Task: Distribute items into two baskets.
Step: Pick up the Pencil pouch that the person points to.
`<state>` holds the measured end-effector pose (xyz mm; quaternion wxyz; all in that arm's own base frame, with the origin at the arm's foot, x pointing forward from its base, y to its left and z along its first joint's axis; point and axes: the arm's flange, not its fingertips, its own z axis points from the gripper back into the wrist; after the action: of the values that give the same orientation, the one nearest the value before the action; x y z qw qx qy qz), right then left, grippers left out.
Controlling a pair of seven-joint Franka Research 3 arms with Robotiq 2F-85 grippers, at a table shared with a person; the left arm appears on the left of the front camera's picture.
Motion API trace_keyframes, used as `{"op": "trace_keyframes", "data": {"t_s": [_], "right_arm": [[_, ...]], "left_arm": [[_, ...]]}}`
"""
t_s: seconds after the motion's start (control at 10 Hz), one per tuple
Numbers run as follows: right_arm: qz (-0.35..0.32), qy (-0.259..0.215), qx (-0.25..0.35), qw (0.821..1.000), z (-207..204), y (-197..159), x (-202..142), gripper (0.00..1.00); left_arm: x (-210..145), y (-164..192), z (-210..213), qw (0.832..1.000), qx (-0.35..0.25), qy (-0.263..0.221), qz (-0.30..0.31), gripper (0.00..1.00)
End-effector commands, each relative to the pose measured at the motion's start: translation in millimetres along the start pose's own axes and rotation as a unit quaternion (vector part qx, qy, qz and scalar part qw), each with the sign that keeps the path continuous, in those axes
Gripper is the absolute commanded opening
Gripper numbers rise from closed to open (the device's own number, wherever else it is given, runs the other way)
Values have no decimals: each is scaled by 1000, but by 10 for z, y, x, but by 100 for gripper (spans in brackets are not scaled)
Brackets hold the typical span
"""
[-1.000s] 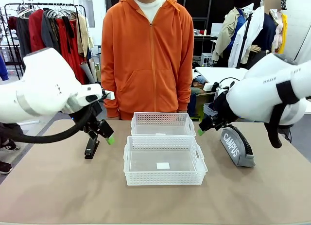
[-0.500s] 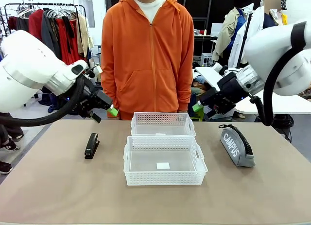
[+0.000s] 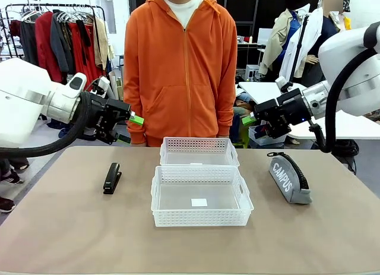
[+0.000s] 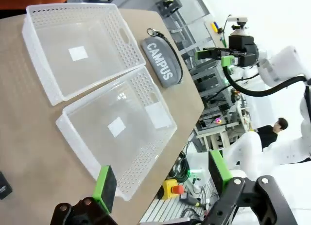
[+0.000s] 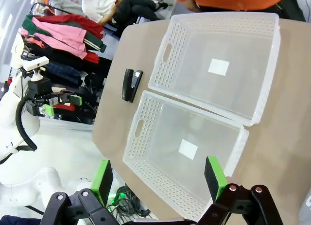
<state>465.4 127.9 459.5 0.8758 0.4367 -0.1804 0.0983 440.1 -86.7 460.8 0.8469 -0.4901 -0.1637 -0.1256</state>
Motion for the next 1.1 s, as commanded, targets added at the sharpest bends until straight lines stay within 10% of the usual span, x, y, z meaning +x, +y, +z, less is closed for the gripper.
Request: {"op": "trace_keyframes", "data": {"t_s": [0.0,0.5,1.0], "right_arm": [[4,12,-13,1000,-6,94,-11,100],[-38,26,43,998,-66,116,22,100],[-178,35,160,970,138,143,571,100]], "left_arm": [[15,-89,-11,1000,25,2,-11,100],[5,-69,-40,1000,19,3,-13,100],[445,19,264,985,-87,13,146,100]]}}
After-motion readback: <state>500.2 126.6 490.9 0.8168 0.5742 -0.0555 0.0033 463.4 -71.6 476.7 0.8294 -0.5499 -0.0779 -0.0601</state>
